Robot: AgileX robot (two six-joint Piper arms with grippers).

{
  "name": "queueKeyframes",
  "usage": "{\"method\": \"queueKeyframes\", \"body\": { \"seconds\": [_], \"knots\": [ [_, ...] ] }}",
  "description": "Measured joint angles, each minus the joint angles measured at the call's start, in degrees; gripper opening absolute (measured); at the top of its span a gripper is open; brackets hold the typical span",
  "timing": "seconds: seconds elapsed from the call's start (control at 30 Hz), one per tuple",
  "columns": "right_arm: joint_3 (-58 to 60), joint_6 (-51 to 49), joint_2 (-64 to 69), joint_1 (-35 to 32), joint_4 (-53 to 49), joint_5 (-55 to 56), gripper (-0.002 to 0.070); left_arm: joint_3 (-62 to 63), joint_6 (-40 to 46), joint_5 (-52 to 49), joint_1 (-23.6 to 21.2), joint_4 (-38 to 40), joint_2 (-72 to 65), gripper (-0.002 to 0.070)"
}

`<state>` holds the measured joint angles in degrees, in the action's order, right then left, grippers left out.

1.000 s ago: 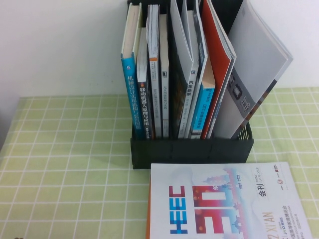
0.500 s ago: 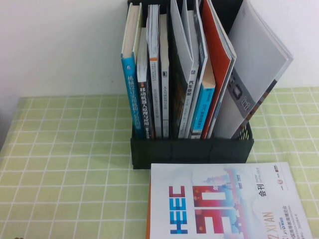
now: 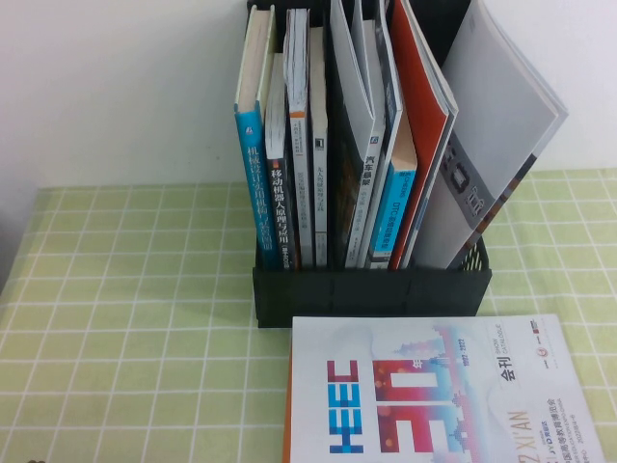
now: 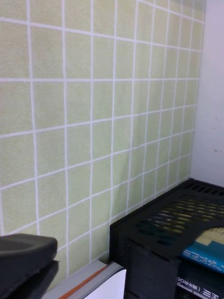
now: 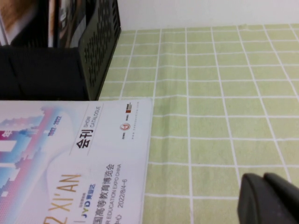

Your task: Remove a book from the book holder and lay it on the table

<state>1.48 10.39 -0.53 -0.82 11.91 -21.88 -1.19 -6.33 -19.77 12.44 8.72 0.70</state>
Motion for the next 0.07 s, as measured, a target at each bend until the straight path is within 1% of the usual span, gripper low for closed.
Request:
{"method": "queueKeyframes", "body": {
  "seconds": [0.07],
  "knots": [
    [0.0, 0.0, 0.0, 0.0, 0.0, 0.0, -0.0001, 0.0, -0.1, 0.0, 0.0, 0.0, 0.0, -0.0002]
  ]
}}
